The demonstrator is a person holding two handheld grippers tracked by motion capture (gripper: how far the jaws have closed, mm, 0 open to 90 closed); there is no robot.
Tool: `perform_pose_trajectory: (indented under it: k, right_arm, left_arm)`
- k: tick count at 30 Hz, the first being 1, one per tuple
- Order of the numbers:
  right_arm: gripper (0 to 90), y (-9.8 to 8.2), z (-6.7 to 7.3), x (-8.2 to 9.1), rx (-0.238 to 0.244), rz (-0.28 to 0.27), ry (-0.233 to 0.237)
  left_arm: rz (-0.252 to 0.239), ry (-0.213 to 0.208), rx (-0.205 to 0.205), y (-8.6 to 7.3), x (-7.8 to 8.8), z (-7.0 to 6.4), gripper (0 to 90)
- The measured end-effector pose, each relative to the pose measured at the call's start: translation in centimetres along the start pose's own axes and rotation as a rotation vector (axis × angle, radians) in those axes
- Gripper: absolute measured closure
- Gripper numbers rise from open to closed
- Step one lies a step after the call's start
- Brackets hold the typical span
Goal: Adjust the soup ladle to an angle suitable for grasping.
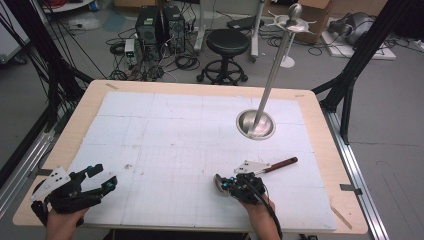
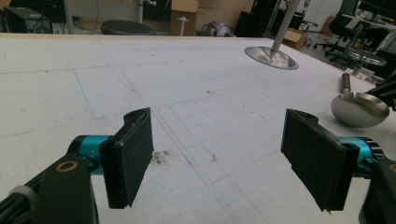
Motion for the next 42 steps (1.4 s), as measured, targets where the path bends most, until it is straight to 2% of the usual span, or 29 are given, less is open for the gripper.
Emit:
perform_pose_trajectory:
  k: [5, 11, 14, 20, 26, 33, 42]
  right_arm:
    - [89.0, 0.2, 0.9, -0.6, 0.016, 0.01, 0.029]
    - [89.0, 0.5, 1.0, -1.0, 0.008, 0.01, 0.044]
    - [89.0, 0.8, 1.5, -1.4, 0.013, 0.009, 0.059]
    - [89.0, 2.0, 3.4, -2.8, 0.041, 0.006, 0.096]
    - [89.0, 3.1, 5.0, -4.1, 0.046, 0.003, 0.122]
    - [89.0, 4.0, 6.3, -5.1, 0.05, -0.003, 0.132]
    - [88.9, 5.2, 8.9, -6.7, 0.074, 0.002, 0.162]
  left_arm:
    - [0.002, 0.002, 0.001, 0.0, 0.0, 0.0, 25.6]
    - [0.007, 0.0, -0.001, -0.1, -0.1, 0.0, 25.7]
    - [0.006, 0.0, 0.0, -0.1, -0.1, 0.0, 25.7]
    - [0.003, 0.001, 0.003, 0.0, 0.1, 0.1, 25.7]
    - [-0.004, 0.004, 0.006, 0.1, 0.2, 0.2, 25.7]
    - [-0.006, 0.002, 0.007, 0.1, 0.2, 0.3, 25.8]
    - [-0.019, 0.017, 0.015, 0.3, 0.6, 0.7, 25.8]
Point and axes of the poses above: each handheld gripper's, and its own axes: x roughly backward along the jaws, y roughly out of its top, z roughly to its left, the point moved 9 cm from there along -x, roughly forward along the jaws, and after that the axes turned 10 degrees about -y, right-handed, at the moved point
